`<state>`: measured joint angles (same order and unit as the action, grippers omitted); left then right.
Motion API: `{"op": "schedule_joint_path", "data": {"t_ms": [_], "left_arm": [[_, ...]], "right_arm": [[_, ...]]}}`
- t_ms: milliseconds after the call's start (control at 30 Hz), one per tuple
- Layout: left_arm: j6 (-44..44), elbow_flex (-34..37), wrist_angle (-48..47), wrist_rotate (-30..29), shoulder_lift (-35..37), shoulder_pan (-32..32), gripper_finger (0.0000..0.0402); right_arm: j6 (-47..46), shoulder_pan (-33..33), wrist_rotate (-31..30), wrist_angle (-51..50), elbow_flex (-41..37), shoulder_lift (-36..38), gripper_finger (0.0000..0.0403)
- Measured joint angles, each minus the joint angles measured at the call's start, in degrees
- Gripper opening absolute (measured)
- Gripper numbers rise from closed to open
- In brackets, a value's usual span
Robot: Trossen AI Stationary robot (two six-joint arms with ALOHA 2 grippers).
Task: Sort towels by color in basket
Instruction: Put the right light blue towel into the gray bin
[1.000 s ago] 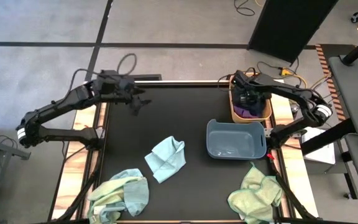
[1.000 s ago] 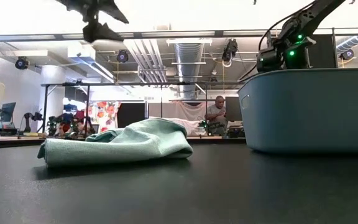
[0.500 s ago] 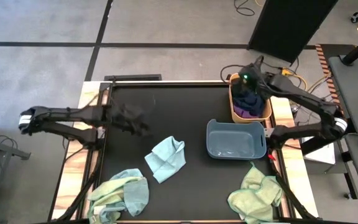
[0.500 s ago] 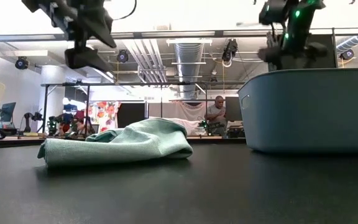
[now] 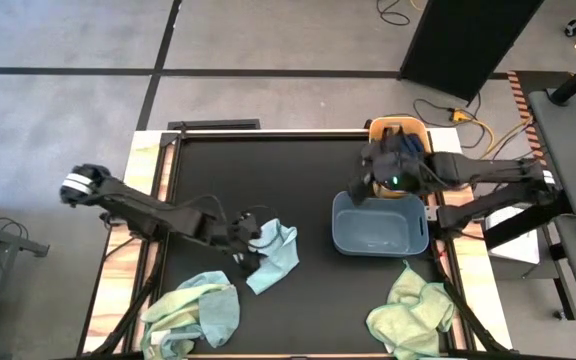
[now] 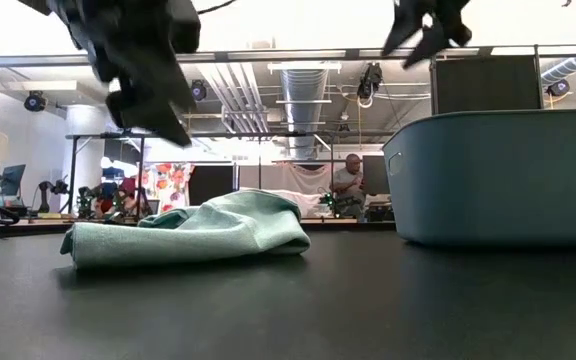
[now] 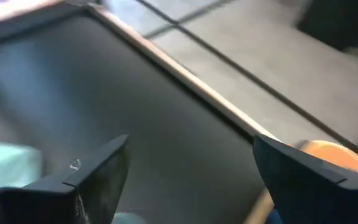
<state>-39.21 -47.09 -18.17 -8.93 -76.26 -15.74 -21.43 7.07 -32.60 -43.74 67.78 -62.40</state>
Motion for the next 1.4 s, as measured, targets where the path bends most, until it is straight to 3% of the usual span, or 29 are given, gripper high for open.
{"op": "schedule_joint_path", "data": {"t_ms": [100,367,600,700,900,1100,1267,1400], "left_arm": [[2.29,0.00,2.52,-3.64,-5.58,-0.38,0.0300],[5.24,-0.44,16.98,-4.98,-23.32,0.82,0.0285],[4.92,-9.49,18.51,-7.28,-29.77,6.10,0.0257],[6.90,-14.60,10.82,-7.37,-26.75,6.90,0.0253],[5.30,-22.66,-19.51,-10.39,-17.16,3.63,0.0252],[-12.66,-25.14,-42.83,-22.40,-4.40,-4.62,0.0252],[-23.50,-20.40,-45.15,-34.62,7.63,-11.49,0.0252],[-24.82,-15.21,-44.94,-38.40,15.23,-13.75,0.0252]], "right_arm": [[-2.98,-7.47,0.01,-0.44,2.45,-1.05,0.0323],[-14.57,-22.15,3.82,-2.43,6.95,-4.38,0.0312],[-11.17,-24.81,12.43,-1.67,11.16,-12.07,0.0319],[-5.07,-24.08,15.99,-1.56,12.35,-16.53,0.0329],[10.51,-21.12,24.51,-0.15,16.00,-25.48,0.0340],[19.27,-18.33,25.73,2.64,17.09,-34.85,0.0341],[19.77,-15.68,26.74,8.10,17.15,-41.63,0.0335],[17.00,-12.81,26.68,8.88,17.15,-48.37,0.0316]]}}
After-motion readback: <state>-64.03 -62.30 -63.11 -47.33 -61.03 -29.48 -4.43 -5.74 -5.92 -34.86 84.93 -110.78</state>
